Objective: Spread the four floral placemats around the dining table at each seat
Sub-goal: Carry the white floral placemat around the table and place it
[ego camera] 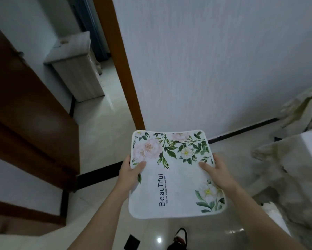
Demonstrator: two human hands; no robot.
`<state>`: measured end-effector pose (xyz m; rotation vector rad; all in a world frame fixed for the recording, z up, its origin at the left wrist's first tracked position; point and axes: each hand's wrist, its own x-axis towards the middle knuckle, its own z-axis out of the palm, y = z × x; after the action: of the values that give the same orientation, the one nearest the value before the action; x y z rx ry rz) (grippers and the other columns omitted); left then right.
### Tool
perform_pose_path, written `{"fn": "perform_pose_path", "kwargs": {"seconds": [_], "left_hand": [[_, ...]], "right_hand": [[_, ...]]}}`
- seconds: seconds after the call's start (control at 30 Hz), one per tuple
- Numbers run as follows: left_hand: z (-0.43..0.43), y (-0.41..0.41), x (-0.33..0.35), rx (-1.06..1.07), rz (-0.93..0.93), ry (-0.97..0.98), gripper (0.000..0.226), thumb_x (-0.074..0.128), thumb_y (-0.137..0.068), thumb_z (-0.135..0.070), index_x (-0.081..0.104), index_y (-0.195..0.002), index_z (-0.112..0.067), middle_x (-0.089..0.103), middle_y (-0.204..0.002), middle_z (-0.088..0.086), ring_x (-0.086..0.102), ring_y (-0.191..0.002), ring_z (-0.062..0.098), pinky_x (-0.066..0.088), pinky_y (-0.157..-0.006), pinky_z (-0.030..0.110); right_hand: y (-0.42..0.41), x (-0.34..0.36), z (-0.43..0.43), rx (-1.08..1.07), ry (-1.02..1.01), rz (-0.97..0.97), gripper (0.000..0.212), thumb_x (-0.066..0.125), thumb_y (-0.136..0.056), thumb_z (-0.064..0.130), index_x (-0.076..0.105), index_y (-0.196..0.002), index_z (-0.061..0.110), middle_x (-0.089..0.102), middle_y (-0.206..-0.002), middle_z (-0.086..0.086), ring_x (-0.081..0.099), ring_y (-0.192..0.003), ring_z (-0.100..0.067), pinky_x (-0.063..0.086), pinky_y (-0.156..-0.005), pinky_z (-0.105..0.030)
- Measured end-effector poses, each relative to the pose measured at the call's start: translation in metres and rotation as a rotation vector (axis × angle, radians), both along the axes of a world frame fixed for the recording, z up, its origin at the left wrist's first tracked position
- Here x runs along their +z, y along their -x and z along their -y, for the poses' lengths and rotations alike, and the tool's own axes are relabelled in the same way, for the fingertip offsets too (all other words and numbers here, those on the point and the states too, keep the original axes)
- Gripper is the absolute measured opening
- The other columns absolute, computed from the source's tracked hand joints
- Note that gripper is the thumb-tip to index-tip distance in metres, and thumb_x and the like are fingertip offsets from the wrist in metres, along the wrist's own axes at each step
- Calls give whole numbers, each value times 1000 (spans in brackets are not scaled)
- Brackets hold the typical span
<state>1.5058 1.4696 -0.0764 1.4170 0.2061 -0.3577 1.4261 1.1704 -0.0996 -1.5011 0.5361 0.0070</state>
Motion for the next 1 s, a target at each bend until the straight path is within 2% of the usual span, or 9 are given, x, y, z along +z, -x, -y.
{"fn": "perform_pose_path", "kwargs": {"seconds": [0.1,0.2,0.37,0.5,0.57,0.7,0.9,0.93,1.0], "left_hand": [[44,-55,6,-81,2,-14,31,68,-92,-4,61,-119,-19,76,-115,8,74,-102,31,61,-80,48],[91,-102,14,-158,17,-14,32,68,-92,-3,60,-118,-20,77,-111,5,75,-99,28,62,-72,40],[163,-159,23,-249,65,-87,28,69,-91,-2,62,-109,-22,77,-104,2,77,-84,16,60,-60,28],[216,-198,22,-358,69,-112,28,68,-93,-6,61,-116,-20,76,-106,3,76,-92,23,63,-70,36],[243,-220,20,-402,78,-122,28,69,-92,-6,61,-117,-18,76,-106,4,76,-88,22,62,-63,32],[298,-267,12,-510,94,-140,25,70,-92,-9,63,-111,-24,79,-99,1,77,-81,18,59,-56,27],[405,-359,8,-720,148,-155,33,73,-90,-14,61,-120,-21,77,-107,3,76,-92,25,62,-79,48],[424,-373,7,-755,147,-147,32,74,-90,-14,62,-118,-24,78,-104,2,76,-90,24,63,-75,46],[457,-396,8,-811,159,-149,28,74,-89,-16,63,-109,-32,79,-97,-3,77,-82,18,62,-62,33]], "right_hand": [[-35,3,39,-52,-3,-4,28,73,-89,23,56,-112,21,75,-107,-8,75,-90,-31,59,-80,-58],[-62,9,77,-123,-10,-1,27,71,-90,20,55,-113,20,75,-107,-10,75,-88,-31,61,-78,-56],[-87,19,126,-248,-35,33,29,67,-93,11,57,-119,12,74,-111,-12,75,-91,-28,62,-73,-43],[-101,22,162,-337,-2,26,28,66,-93,11,57,-120,12,74,-112,-11,75,-93,-27,62,-77,-45],[-109,22,179,-379,8,18,29,65,-94,12,56,-122,11,73,-113,-10,74,-96,-27,60,-83,-50],[-133,20,217,-487,40,-2,29,69,-92,16,57,-118,14,73,-111,-9,74,-96,-27,60,-85,-51],[-184,15,281,-716,53,-8,30,74,-88,22,58,-113,20,75,-104,-3,76,-82,-16,61,-62,-28],[-192,16,291,-746,53,-17,29,73,-88,23,58,-113,20,75,-103,-2,76,-82,-15,61,-61,-28],[-207,20,310,-788,47,-47,28,72,-89,26,57,-112,24,74,-106,-3,76,-85,-19,64,-70,-39]]}}
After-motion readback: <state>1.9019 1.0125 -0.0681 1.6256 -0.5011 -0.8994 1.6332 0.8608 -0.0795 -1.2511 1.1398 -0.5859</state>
